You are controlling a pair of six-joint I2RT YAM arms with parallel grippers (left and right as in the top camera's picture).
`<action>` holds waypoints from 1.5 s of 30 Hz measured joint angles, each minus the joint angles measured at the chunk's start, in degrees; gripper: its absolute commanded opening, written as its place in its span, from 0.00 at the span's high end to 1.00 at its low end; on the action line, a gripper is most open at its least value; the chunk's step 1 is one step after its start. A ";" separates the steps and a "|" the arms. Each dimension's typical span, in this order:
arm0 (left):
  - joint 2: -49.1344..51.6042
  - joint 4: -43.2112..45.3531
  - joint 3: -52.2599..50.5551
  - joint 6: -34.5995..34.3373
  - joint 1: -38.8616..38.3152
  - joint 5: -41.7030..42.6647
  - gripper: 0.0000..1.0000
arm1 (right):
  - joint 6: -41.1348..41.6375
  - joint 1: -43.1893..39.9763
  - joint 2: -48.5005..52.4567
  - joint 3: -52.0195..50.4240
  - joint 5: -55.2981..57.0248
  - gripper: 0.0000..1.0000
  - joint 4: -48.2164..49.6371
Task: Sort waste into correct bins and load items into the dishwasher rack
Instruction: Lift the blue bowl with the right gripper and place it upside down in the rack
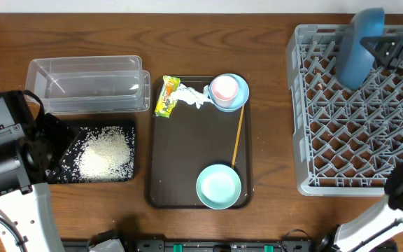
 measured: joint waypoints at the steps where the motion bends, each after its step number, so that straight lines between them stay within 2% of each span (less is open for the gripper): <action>1: 0.00 -0.02 0.00 0.00 0.00 0.00 0.08 | -0.17 -0.22 1.11 -0.02 -0.66 0.99 -0.26; 5: 0.00 0.00 0.00 0.00 0.00 0.00 0.08 | -1.51 -1.46 2.82 0.00 -3.06 0.99 -1.05; 9: 0.00 0.00 0.00 0.00 0.00 0.00 0.08 | -1.57 -3.58 2.75 0.00 -0.81 0.98 -3.58; 16: 0.00 0.00 0.00 0.00 0.00 -0.02 0.08 | -1.55 -6.58 2.16 0.02 2.47 0.89 -9.40; 22: 0.00 0.00 0.00 0.00 0.00 0.00 0.08 | 0.66 -8.57 1.90 0.02 6.21 0.83 -9.92; 24: 0.00 0.00 0.00 0.00 0.00 0.00 0.08 | 2.34 -9.44 1.16 0.02 9.29 0.73 -9.73; 25: 0.00 -0.02 0.00 0.00 0.00 0.00 0.08 | 3.74 -10.08 0.44 0.02 12.44 0.64 -9.53; 27: 0.00 -0.02 0.00 0.00 0.00 0.00 0.08 | 6.43 -11.15 -1.03 0.02 19.08 0.39 -9.60; 28: 0.00 0.00 0.00 0.00 0.00 0.00 0.08 | 7.34 -11.89 -1.86 0.02 22.40 0.35 -9.42; 29: 0.00 0.00 0.00 0.00 0.00 0.00 0.08 | 8.57 -12.44 -2.80 0.02 25.81 0.25 -9.40; 30: 0.00 0.00 0.00 0.00 0.00 0.00 0.08 | 9.75 -12.90 -3.67 0.02 28.55 0.07 -9.38; 31: 0.00 0.00 0.00 0.00 0.00 -0.02 0.08 | 10.99 -13.46 -4.74 0.02 31.43 0.01 -9.42; 38: 0.00 0.00 0.00 0.00 0.00 0.00 0.08 | 16.55 -14.32 -14.21 0.02 45.40 0.01 -9.42; 45: 0.00 0.00 0.00 0.00 0.00 0.00 0.08 | 19.96 -11.69 -24.13 0.02 50.99 0.01 -8.68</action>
